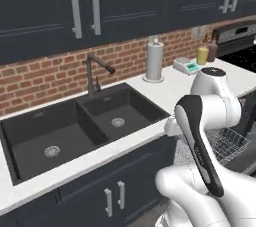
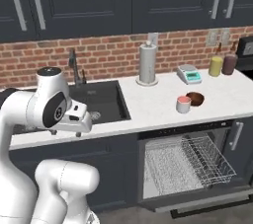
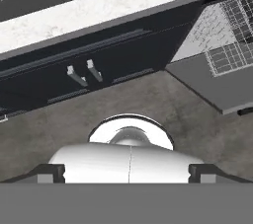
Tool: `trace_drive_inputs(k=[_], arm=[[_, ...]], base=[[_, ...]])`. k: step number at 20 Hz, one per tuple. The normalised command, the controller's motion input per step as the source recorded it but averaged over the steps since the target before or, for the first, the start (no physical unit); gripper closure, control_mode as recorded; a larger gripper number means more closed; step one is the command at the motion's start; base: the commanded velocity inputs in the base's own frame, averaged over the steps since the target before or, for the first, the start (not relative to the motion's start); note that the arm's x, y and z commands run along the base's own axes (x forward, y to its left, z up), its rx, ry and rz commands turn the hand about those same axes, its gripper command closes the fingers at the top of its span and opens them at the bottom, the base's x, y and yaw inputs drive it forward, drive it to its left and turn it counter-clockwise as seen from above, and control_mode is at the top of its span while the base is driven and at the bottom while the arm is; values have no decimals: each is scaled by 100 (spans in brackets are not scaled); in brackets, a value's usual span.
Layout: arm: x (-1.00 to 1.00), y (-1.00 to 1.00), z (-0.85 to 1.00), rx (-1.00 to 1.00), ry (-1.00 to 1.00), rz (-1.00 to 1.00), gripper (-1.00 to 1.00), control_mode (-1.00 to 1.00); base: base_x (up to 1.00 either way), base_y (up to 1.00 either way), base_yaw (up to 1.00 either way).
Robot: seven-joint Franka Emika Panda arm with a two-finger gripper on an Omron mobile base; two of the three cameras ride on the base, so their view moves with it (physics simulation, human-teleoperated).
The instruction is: Pick up the cup and bowl from the counter, place them in the dishwasher, and close the dishwasher door.
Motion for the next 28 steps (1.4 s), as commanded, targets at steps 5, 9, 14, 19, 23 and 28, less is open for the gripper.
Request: trace_drive_inputs(k=[5, 9, 14, 19, 23, 28], arm=[[0, 0, 0, 0, 0, 0, -100, 100], [0, 0, 0, 0, 0, 0, -100, 100], [0, 0, 0, 0, 0, 0, -100, 100], [0, 0, 0, 0, 0, 0, -100, 100], [0, 0, 0, 0, 0, 0, -100, 100], [0, 0, 0, 0, 0, 0, -100, 100]], base=[[-26, 61, -70], [0, 6, -56], [11, 8, -47], [30, 9, -22], [59, 1, -8], [86, -2, 0]])
